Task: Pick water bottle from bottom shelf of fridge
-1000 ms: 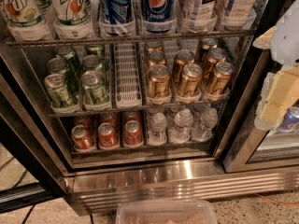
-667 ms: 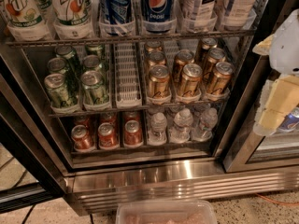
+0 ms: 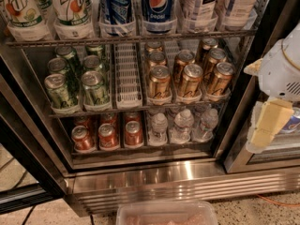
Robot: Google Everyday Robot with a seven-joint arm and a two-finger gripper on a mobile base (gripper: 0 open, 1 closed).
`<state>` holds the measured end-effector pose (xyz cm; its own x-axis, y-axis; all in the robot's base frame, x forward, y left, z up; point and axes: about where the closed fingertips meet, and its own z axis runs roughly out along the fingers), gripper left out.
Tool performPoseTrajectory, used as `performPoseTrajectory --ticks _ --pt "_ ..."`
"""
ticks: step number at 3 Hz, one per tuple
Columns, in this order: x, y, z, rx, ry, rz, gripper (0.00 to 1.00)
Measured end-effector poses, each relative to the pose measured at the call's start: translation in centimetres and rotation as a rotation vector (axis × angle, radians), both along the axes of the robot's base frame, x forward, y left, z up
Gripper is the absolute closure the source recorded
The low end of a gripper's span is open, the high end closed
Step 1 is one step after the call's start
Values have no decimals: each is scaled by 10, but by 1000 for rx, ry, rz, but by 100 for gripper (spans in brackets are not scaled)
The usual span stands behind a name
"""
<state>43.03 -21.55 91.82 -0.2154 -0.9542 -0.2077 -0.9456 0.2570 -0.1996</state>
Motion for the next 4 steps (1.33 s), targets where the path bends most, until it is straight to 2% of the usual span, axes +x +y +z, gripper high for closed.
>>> performPoseTrajectory --ticks 1,2,3,4 --pt "-6 2 -18 43 -14 -28 0" --pt "-16 9 -76 130 -3 -55 0" --pt "-16 18 -140 227 23 -67 0" --pt "-10 28 -194 277 66 -81 0"
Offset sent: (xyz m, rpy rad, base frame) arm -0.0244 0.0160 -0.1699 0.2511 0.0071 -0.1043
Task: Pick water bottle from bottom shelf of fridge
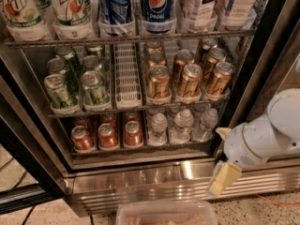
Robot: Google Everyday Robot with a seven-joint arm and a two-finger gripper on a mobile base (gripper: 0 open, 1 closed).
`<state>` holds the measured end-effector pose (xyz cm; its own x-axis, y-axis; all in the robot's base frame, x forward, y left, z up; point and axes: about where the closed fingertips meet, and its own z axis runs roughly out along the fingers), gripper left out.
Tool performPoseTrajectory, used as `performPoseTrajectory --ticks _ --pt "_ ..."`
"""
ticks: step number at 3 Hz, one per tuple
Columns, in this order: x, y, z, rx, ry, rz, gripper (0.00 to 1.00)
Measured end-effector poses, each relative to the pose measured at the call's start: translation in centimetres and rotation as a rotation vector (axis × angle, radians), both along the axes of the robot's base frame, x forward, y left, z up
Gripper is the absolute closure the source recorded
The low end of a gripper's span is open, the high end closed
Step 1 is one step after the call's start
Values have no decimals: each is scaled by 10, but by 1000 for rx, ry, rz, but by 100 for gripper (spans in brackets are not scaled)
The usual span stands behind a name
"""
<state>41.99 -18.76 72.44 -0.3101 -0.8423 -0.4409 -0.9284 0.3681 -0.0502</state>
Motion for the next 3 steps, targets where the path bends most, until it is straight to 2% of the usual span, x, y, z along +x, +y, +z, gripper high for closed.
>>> performPoseTrajectory --ticks 1,2,3 --pt "4 1 -33 12 42 -12 0" --pt "4 1 -33 12 41 -12 0" --pt "10 -3 -47 80 10 -82 0"
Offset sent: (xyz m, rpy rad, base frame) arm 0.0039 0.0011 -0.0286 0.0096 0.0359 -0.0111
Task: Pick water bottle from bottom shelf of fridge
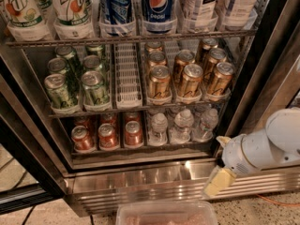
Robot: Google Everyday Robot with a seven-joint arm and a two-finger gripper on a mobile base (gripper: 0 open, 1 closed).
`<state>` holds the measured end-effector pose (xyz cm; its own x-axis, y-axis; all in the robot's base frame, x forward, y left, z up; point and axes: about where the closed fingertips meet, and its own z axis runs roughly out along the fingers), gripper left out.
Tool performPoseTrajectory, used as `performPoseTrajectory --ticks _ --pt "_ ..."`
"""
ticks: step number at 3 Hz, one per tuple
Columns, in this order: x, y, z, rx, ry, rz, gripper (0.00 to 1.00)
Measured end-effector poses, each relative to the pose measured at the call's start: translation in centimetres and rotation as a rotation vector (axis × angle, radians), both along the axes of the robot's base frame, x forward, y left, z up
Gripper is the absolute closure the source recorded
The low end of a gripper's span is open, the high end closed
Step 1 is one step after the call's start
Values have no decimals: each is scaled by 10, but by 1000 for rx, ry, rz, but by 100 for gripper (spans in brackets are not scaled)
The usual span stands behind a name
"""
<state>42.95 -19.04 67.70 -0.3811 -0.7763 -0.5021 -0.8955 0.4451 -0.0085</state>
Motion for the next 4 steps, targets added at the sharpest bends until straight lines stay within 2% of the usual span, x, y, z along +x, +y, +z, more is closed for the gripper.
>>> performPoseTrajectory --ticks 1,2,3,4 --pt "1 -1 -9 39 -10 -39 0" --pt "0 0 -9 43 -8 -39 0" --pt "9 -4 -19 89 -51 -120 0" --pt "29 -15 -15 96 -128 -192 0"
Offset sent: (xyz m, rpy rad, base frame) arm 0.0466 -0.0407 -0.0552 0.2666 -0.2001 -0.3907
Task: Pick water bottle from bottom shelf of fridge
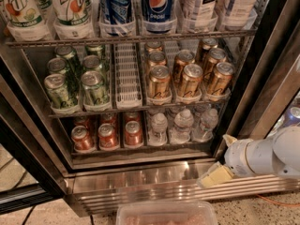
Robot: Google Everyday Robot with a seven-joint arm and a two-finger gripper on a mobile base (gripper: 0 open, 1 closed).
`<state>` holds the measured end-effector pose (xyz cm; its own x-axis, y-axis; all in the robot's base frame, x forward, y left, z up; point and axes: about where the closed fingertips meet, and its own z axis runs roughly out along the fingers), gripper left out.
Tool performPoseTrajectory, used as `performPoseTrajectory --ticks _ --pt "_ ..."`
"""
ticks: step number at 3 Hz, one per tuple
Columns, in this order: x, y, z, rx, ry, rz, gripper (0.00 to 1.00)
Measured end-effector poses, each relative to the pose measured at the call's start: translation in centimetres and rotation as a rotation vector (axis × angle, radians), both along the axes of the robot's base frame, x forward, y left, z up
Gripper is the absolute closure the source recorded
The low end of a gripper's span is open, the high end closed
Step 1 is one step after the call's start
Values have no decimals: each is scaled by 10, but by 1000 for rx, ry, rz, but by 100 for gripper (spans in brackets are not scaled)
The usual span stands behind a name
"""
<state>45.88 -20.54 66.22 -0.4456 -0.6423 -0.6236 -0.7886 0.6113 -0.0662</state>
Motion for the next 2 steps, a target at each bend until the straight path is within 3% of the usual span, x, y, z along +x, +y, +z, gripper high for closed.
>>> performPoseTrajectory --ticks 1,2 --pt "0 0 0 3 0 0 0" --pt "6 0 -9 55 -23 -68 0"
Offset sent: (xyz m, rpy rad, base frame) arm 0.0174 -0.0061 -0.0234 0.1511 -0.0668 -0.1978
